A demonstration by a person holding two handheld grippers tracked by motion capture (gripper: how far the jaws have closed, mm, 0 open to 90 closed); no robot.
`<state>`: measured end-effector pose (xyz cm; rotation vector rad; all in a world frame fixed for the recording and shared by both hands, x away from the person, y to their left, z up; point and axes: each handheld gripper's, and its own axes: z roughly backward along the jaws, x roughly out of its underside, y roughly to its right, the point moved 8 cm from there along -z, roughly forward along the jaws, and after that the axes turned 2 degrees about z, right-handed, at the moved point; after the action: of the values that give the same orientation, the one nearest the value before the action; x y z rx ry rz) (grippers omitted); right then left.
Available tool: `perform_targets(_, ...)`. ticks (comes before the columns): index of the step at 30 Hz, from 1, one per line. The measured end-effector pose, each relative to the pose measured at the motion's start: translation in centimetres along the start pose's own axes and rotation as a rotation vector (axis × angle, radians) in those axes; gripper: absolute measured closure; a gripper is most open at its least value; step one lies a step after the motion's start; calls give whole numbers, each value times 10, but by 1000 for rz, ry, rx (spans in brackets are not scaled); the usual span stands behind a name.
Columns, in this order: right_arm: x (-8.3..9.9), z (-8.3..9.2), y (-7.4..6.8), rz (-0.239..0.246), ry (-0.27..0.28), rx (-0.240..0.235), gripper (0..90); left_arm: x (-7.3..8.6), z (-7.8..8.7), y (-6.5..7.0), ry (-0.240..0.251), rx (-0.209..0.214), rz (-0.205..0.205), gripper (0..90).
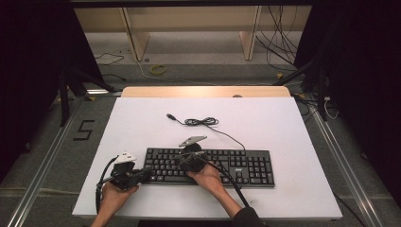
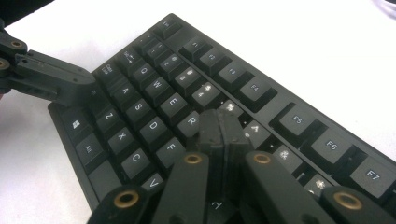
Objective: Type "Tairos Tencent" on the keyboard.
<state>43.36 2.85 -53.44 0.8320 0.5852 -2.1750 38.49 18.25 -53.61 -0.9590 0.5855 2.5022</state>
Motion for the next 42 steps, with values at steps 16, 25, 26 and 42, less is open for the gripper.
perform_targets(16,-4,14,-1,-23,40,-29,880,-7,6,4,51,25,1,840)
perform_targets(25,-5,24,-2,-31,67,-59,734,-13,8,11,85,66,2,707)
perform_targets(26,-5,25,-2,-31,72,-67,682,-14,9,12,91,72,3,682)
perform_targets(42,-1,52,4,-29,129,-71,387,-28,3,14,133,74,13,433)
